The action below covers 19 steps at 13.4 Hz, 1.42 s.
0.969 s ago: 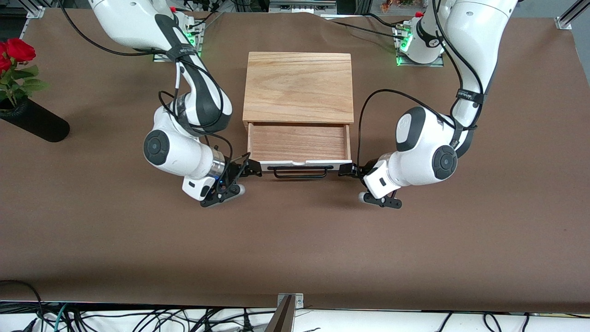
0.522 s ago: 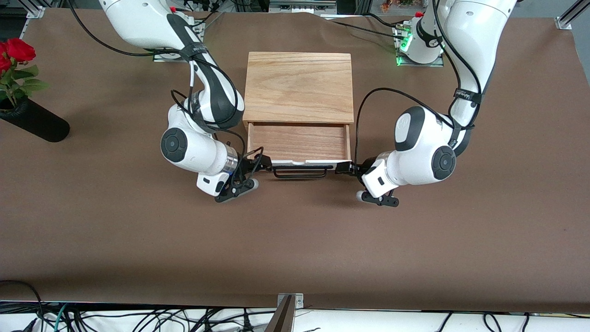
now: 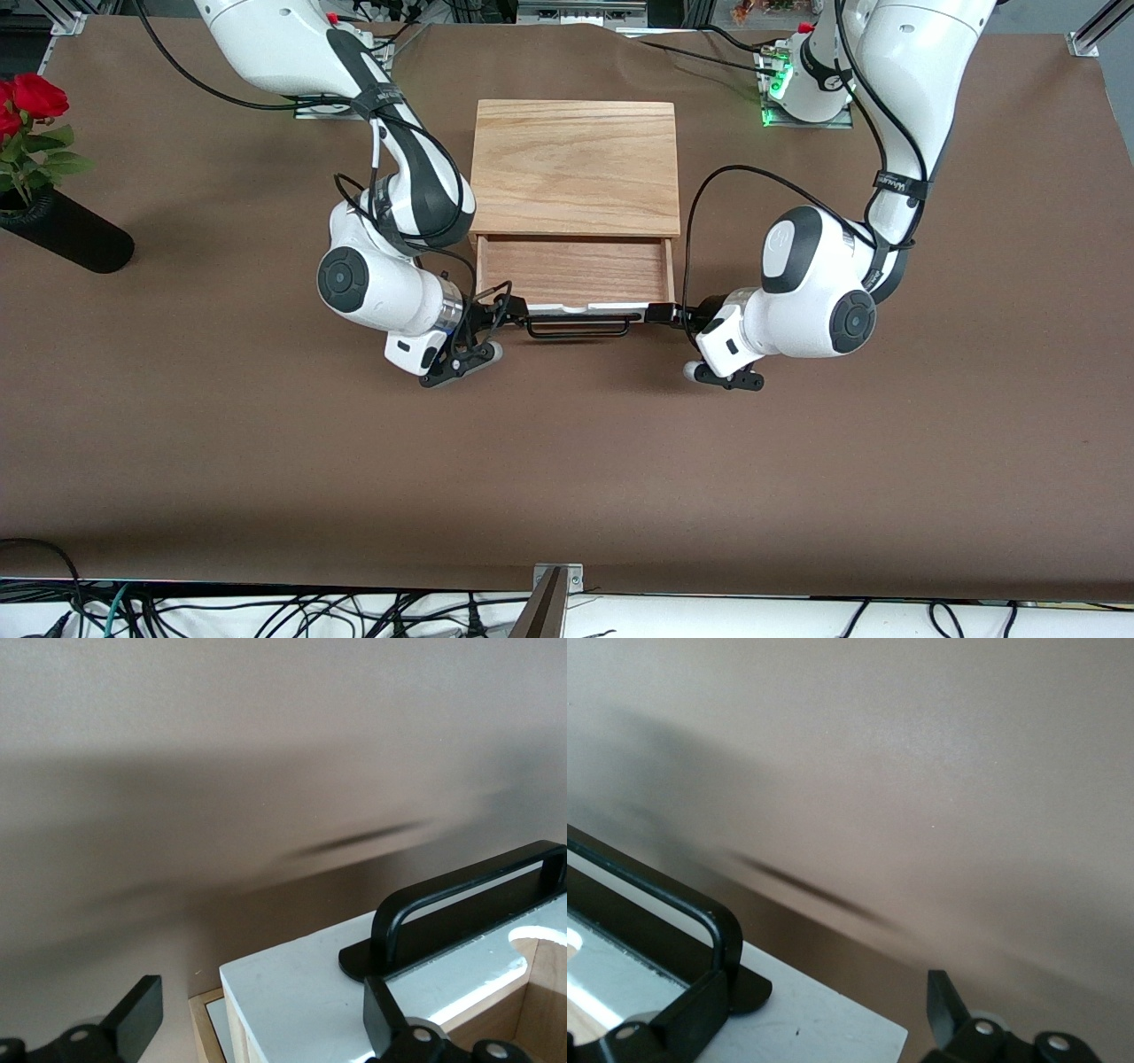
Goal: Close drawer with both arms simultaneously
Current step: 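Lower both grippers against the white drawer front beside the handle, then push the drawer front into the cabinet with both grippers together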
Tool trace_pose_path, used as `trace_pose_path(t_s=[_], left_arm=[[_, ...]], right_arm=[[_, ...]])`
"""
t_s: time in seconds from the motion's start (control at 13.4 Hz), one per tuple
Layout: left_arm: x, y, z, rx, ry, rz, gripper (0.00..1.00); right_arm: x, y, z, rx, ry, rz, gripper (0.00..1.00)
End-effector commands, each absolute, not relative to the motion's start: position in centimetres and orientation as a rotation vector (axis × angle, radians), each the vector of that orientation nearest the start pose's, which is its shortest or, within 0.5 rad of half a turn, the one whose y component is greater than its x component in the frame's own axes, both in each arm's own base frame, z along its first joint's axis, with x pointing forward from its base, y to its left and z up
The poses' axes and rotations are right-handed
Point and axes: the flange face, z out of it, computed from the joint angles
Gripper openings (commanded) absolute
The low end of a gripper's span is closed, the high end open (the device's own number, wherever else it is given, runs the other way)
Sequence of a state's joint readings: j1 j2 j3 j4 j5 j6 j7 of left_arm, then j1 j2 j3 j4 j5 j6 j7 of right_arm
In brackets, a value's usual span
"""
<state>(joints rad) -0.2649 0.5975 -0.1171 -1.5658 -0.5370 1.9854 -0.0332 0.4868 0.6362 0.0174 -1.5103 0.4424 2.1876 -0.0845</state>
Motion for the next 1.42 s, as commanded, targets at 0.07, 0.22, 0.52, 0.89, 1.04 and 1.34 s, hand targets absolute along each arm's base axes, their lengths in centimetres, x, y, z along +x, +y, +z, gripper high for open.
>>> trace_pose_path(t_s=[0.07, 0.22, 0.52, 0.89, 1.04, 1.34], left_arm=[[61.0, -27.9, 29.4, -3.571, 0.146, 0.713, 1.0], [60.8, -27.9, 29.3, -3.563, 0.146, 0.744, 1.0], [60.0, -27.9, 29.3, -3.519, 0.119, 0.882, 1.0], [58.9, -27.6, 29.1, -3.465, 0.148, 1.032, 1.0], [58.6, -27.2, 28.9, -3.441, 0.153, 1.099, 1.0], [58.0, -26.8, 27.7, -3.405, 0.151, 1.186, 1.0]], right_arm=[[61.1, 36.9, 28.8, -2.716, -0.482, 0.115, 1.0], [60.7, 36.9, 28.6, -2.714, -0.489, 0.166, 1.0], [60.1, 36.4, 28.6, -2.709, -0.502, 0.266, 1.0], [58.5, 36.6, 28.2, -2.703, -0.505, 0.437, 1.0], [58.0, 36.3, 27.9, -2.697, -0.514, 0.503, 1.0], [56.9, 36.6, 27.6, -2.686, -0.533, 0.597, 1.0]])
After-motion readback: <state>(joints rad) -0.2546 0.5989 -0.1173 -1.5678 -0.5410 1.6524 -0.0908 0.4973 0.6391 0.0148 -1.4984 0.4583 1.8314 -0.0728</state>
